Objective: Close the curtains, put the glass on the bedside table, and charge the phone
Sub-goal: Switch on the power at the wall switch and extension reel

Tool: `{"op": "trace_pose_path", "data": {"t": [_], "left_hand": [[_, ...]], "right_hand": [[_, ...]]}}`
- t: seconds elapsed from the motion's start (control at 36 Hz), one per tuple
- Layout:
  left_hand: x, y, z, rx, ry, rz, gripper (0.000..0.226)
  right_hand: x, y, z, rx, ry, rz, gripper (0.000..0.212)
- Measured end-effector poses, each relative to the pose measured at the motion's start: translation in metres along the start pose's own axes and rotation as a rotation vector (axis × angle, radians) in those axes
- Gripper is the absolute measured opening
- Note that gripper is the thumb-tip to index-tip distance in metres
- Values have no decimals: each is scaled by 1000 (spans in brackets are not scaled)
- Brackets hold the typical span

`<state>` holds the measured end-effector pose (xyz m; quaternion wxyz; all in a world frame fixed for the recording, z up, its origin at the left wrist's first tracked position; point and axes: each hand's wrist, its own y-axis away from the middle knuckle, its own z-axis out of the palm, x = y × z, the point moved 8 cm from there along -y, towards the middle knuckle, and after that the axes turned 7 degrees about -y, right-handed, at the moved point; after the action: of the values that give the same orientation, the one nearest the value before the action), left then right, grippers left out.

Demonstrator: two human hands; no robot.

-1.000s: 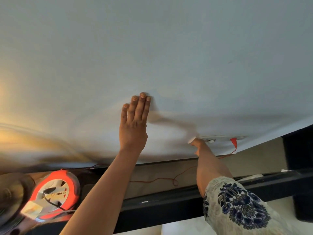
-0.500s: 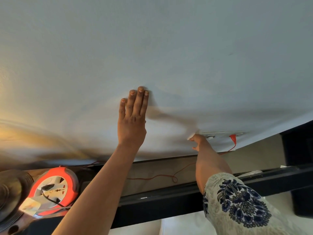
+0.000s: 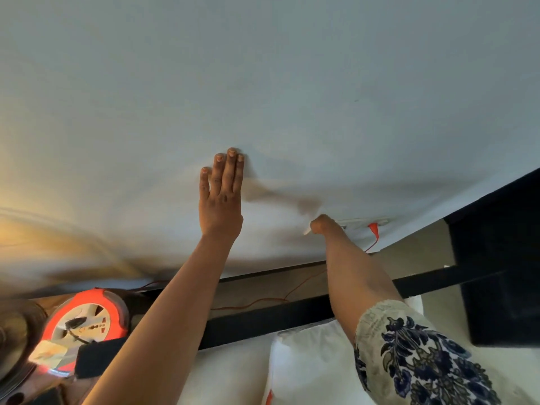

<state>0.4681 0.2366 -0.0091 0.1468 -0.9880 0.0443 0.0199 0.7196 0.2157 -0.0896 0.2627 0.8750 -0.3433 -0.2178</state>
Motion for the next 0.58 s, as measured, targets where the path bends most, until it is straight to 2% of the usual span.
{"op": "trace_pose_path", "data": {"t": [0.08,0.22,0.31,0.36,0.47,0.58], "left_hand": [[7,2,-3,-102,-13,31,103],[4,13,-26,-75,-65,-31,104],[0,20,-36,-99,-80,10,103],[-7,25,-44,-98,-106,73,100],[-26,32,-61,-124,-158,207,93],[-57,42,-87,-100,-227,264,86]], "right_hand": [[-9,20,4,-21,37,-37,31],[-26,52,11,-21,46,-117,20],[-38,81,15,1,29,-154,23],[-46,96,19,13,20,-185,18],[-60,129,33,28,23,-221,31],[-81,164,49,38,71,-275,31]]}}
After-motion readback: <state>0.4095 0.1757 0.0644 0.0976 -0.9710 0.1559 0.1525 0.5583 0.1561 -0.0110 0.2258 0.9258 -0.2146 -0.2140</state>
